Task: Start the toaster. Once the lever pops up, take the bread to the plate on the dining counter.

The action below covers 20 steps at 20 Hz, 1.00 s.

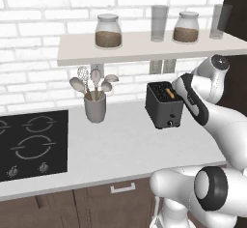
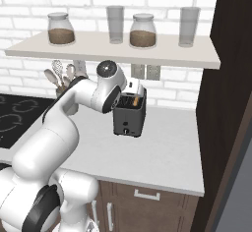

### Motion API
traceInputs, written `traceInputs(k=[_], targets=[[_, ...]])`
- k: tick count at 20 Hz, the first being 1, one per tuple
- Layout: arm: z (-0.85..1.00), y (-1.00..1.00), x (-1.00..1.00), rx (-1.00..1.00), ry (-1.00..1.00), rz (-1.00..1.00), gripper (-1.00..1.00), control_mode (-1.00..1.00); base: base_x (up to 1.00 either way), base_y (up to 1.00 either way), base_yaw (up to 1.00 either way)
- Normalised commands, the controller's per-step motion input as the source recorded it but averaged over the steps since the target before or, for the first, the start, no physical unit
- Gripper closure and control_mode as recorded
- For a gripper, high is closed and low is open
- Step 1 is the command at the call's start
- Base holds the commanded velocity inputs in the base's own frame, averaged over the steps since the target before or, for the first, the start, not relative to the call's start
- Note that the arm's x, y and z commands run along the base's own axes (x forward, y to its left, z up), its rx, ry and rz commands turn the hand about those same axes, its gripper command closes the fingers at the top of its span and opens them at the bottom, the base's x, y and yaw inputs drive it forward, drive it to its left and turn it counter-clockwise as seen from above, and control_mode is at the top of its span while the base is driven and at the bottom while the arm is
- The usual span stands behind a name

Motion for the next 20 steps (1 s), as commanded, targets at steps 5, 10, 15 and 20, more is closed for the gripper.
traceInputs(k=[5, 10, 15, 20], targets=[[0.0, 0.0, 0.0, 0.0, 0.0, 0.0, -1.0, -1.0, 0.0, 0.0, 0.0], [0.0, 0.0, 0.0, 0.0, 0.0, 0.0, -1.0, -1.0, 0.0, 0.0, 0.0], [0.0, 0.0, 0.0, 0.0, 0.0, 0.0, -1.0, -1.0, 0.0, 0.0, 0.0], [0.0, 0.0, 0.0, 0.0, 0.0, 0.0, -1.0, -1.0, 0.0, 0.0, 0.0]])
